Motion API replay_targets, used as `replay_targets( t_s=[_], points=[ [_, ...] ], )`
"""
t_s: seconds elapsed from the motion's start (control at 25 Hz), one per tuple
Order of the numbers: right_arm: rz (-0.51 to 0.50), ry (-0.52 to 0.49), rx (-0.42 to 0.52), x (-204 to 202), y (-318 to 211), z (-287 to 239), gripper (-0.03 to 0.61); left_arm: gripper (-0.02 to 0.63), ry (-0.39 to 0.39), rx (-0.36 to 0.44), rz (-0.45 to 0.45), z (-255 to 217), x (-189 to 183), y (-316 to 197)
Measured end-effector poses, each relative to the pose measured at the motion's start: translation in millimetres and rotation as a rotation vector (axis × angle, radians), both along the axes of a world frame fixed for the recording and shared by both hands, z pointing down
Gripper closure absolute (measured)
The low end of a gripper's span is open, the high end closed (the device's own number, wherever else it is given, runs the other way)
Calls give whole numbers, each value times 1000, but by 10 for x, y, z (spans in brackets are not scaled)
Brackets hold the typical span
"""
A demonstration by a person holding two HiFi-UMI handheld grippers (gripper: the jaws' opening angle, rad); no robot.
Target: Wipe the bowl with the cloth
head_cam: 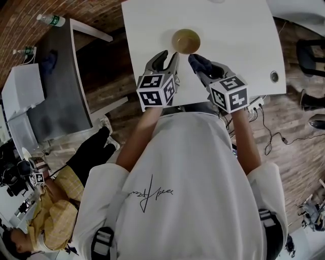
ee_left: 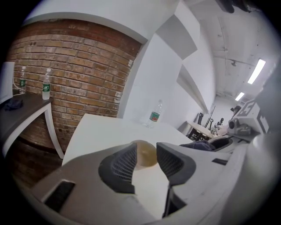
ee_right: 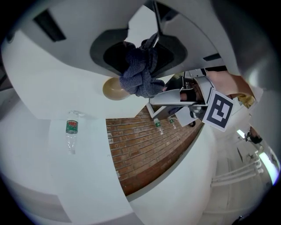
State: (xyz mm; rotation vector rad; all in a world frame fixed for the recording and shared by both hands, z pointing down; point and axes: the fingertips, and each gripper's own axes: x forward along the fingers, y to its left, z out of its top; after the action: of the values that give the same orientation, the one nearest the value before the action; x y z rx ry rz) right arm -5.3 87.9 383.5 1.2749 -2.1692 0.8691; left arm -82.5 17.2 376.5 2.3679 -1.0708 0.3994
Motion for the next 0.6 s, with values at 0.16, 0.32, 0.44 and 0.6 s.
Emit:
replay_targets(
  t_s=[0.16,0.32,0.44,0.6],
  points=[
    [-23,54,30,-56,122,-69,474,476,11,18,21,-108,0,138],
    [-51,119,57,-118,237,-124,474,477,19,28,52,-206,36,278],
    [-28,101,63,-160,297,-168,474,494,35,20,70,-253,26,399],
    [6,33,66,-214,382,-237,474,499,45,22,90,-315,-1,531]
  ],
)
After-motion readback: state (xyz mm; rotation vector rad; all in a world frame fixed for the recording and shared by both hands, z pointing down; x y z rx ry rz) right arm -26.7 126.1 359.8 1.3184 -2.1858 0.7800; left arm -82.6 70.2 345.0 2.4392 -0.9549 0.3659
